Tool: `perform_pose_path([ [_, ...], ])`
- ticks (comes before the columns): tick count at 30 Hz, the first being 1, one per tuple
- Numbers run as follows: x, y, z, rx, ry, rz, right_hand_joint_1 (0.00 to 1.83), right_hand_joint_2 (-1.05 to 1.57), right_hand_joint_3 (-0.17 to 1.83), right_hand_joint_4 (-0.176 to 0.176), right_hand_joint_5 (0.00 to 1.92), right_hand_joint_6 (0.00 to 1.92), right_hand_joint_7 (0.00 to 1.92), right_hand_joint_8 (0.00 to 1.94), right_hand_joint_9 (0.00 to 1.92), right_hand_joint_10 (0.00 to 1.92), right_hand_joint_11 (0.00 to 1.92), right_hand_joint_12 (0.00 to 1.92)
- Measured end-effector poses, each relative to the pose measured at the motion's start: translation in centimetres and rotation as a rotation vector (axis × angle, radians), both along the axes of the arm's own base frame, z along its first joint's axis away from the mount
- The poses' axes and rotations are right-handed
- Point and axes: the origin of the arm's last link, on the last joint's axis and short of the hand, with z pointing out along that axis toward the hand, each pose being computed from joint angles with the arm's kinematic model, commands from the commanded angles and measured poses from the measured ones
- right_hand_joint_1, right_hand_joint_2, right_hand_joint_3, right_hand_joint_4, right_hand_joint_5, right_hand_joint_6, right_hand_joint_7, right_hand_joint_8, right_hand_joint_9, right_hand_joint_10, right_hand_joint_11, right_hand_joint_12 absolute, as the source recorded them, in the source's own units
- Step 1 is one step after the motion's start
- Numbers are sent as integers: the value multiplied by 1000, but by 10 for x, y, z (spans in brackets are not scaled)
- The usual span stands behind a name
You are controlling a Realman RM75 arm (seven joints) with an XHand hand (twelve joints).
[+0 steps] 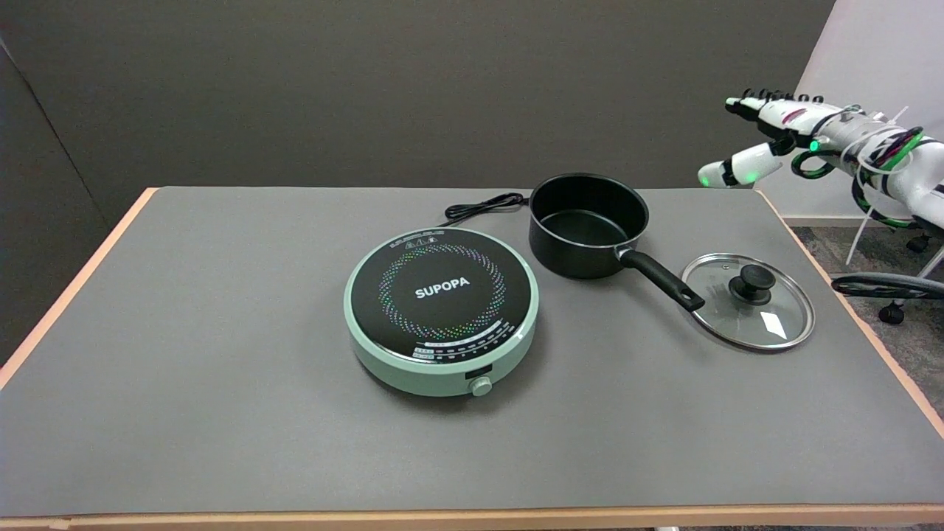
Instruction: Place the pot lid onto the table.
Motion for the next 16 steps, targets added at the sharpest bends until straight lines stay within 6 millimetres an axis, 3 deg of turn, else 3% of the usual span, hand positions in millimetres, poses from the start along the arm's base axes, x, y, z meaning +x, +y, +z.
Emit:
perform_pose_path([
  [2, 1, 2, 3, -11, -41, 29, 624, 306, 836, 20, 34, 69, 23, 26, 25, 178, 98, 575],
  [5, 4, 5, 9, -25, -116, 86, 574, 391, 829, 33, 72, 132, 28, 139, 56, 190, 151, 496],
  [7, 5, 6, 13, -27, -167, 125, 629, 396, 897, 27, 70, 171, 56, 109, 49, 249, 114, 618],
  [16, 6, 20, 36, 3, -426, 344, 623, 408, 901, 28, 80, 198, 49, 132, 40, 261, 108, 626],
])
